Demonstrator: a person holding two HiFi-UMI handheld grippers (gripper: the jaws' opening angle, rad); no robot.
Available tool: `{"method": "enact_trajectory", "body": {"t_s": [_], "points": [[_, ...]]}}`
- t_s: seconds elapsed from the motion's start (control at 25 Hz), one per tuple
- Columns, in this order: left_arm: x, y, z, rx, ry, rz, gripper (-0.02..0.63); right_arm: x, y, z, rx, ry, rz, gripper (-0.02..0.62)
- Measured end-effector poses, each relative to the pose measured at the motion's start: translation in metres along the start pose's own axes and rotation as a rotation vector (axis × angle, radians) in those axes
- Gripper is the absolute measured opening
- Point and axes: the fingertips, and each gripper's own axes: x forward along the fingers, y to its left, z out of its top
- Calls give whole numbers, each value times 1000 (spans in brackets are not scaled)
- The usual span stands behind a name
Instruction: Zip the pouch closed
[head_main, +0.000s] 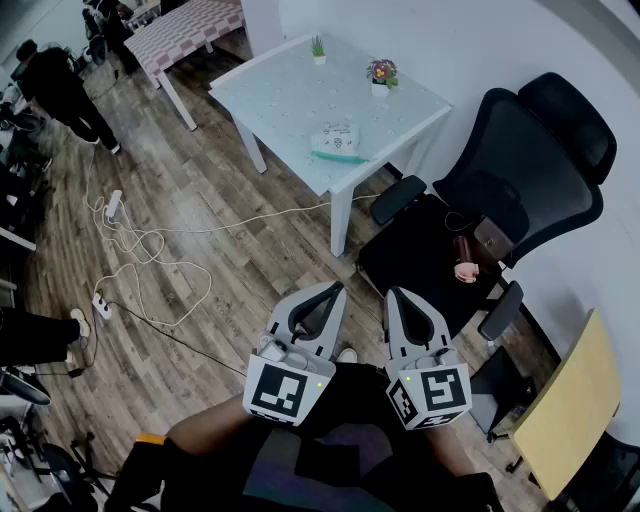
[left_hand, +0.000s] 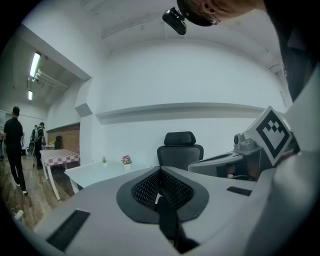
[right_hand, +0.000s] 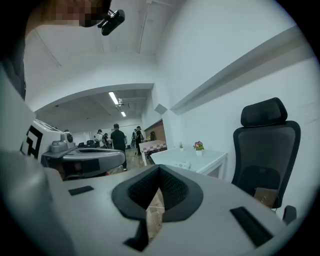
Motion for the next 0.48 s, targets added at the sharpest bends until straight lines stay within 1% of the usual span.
{"method": "enact_trajectory", "body": {"t_s": [0.28,0.48], "points": [[-4,1,1,-2,2,13,11,-1,1,1,1,0,3,14],[-4,4,-1,-8,7,23,11,3,4,0,1,7,23,14]]}}
